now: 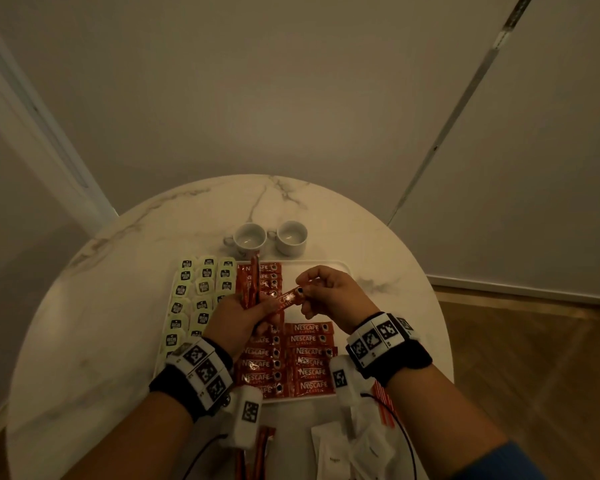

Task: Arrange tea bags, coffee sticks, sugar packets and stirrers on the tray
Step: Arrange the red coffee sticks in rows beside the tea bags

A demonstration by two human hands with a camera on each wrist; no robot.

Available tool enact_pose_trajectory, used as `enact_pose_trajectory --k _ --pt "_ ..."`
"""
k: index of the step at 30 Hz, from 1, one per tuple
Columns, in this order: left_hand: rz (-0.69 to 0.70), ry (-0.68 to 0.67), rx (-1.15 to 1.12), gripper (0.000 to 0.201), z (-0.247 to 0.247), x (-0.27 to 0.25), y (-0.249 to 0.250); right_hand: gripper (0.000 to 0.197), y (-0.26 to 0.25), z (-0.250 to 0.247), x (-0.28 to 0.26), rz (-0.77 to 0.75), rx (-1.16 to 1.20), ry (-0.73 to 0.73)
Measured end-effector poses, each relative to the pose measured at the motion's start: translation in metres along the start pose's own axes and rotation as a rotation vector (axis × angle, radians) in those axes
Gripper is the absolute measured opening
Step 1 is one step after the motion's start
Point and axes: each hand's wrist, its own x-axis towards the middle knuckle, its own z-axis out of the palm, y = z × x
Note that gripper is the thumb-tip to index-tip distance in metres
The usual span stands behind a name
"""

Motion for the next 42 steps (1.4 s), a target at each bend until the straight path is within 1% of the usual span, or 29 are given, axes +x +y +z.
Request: enact_pose_trajectory --k 2,3,5,7,9,11,14,16,18,22,24,26,28,32,42 --pt "0.037 -0.001 0.136 0.013 0.000 0.004 0.000 0.028 -0.001 -0.001 0.002 -0.018 -0.236 -0.003" --pt "0.060 -0.013 0.208 0.015 0.001 0.005 0.000 0.027 -0.001 -0.001 0.004 -0.041 -0.393 -0.023" --pt "0.103 -0.047 0.312 0.019 0.002 0.007 -0.001 0.016 -0.004 0.002 0.006 -0.072 -0.644 -0.106" --pt "0.115 -0.058 0.367 0.020 0.004 0.009 -0.001 0.017 -0.008 0.001 0.010 -0.076 -0.804 -0.177" --pt "0.110 -0.051 0.392 0.019 0.004 0.010 -0.002 0.016 -0.012 -0.004 0.015 -0.047 -0.880 -0.188" --pt "0.091 -0.019 0.400 0.022 0.000 0.012 -0.005 0.012 -0.012 -0.013 0.022 0.008 -0.911 -0.157" --pt "0.044 0.048 0.380 0.029 -0.008 0.014 -0.011 0.003 0.005 -0.029 0.033 0.148 -0.940 -0.064" --pt "0.032 0.056 0.360 0.027 -0.010 0.012 -0.014 0.015 0.022 -0.036 0.040 0.232 -0.963 -0.002" --pt "0.028 0.053 0.355 0.025 -0.011 0.011 -0.016 0.023 0.034 -0.037 0.045 0.265 -0.968 0.043" --pt "0.026 0.045 0.366 0.022 -0.013 0.009 -0.019 0.020 0.045 -0.033 0.052 0.285 -0.973 0.102" --pt "0.018 0.047 0.371 0.027 -0.013 0.008 -0.022 0.018 0.048 -0.030 0.055 0.295 -0.984 0.114" --pt "0.019 0.039 0.380 0.026 -0.013 0.009 -0.026 0.015 0.050 -0.027 0.056 0.294 -0.997 0.110" --pt "0.020 0.033 0.368 0.019 -0.013 0.009 -0.029 0.013 0.050 -0.025 0.056 0.282 -1.012 0.101" --pt "0.021 0.031 0.356 0.013 -0.014 0.009 -0.034 0.016 0.051 -0.021 0.055 0.268 -1.043 0.090" --pt "0.020 0.032 0.349 0.014 -0.017 0.009 -0.038 0.010 0.051 -0.018 0.051 0.241 -1.052 0.092"
